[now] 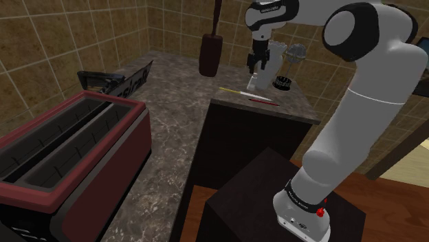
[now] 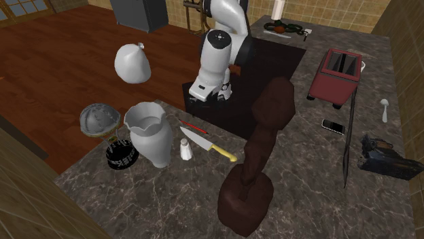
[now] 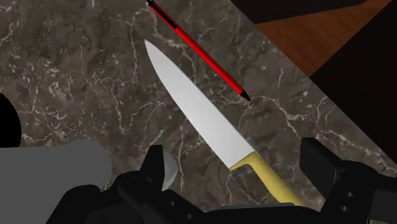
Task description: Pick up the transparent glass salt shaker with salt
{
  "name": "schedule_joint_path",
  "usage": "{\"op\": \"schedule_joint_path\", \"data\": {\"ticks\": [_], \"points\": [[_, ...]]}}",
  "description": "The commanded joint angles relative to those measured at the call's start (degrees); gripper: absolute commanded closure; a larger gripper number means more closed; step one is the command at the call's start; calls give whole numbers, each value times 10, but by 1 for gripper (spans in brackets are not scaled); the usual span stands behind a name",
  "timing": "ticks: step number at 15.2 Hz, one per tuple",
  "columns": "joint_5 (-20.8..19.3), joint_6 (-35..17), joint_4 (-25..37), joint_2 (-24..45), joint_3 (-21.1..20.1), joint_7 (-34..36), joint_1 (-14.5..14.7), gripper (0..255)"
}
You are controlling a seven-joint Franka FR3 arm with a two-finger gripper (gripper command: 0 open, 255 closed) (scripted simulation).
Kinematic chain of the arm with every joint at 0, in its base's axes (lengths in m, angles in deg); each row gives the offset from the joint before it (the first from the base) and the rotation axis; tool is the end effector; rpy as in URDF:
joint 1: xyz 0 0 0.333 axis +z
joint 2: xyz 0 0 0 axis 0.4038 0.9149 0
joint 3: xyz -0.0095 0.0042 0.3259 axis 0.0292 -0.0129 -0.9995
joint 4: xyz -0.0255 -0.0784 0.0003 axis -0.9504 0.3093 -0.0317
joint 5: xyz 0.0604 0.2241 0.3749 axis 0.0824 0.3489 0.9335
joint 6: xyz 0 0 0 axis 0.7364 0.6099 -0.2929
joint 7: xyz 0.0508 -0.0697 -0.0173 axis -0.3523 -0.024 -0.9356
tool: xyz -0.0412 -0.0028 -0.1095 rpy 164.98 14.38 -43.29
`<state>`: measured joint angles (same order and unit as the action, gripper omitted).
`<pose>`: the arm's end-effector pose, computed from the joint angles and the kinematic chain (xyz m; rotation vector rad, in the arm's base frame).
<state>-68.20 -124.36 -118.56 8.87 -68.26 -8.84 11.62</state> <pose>0.5596 -0.3082 0.4956 3.0002 -0.1764 -0.2184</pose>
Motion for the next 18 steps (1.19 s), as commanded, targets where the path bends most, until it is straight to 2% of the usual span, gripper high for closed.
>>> {"op": "schedule_joint_path", "data": {"ticks": [1,5,8,9,16,18], "points": [[10,3,52,50,7,-16,-11,0],[29,22,165,147,15,-46,-41,0],[45,50,273,229,18,-67,-68,0],[47,54,288,240,18,-69,-73,0],[46,-3,230,240,16,-61,-69,0],[46,-3,230,240,16,-61,-69,0]]}}
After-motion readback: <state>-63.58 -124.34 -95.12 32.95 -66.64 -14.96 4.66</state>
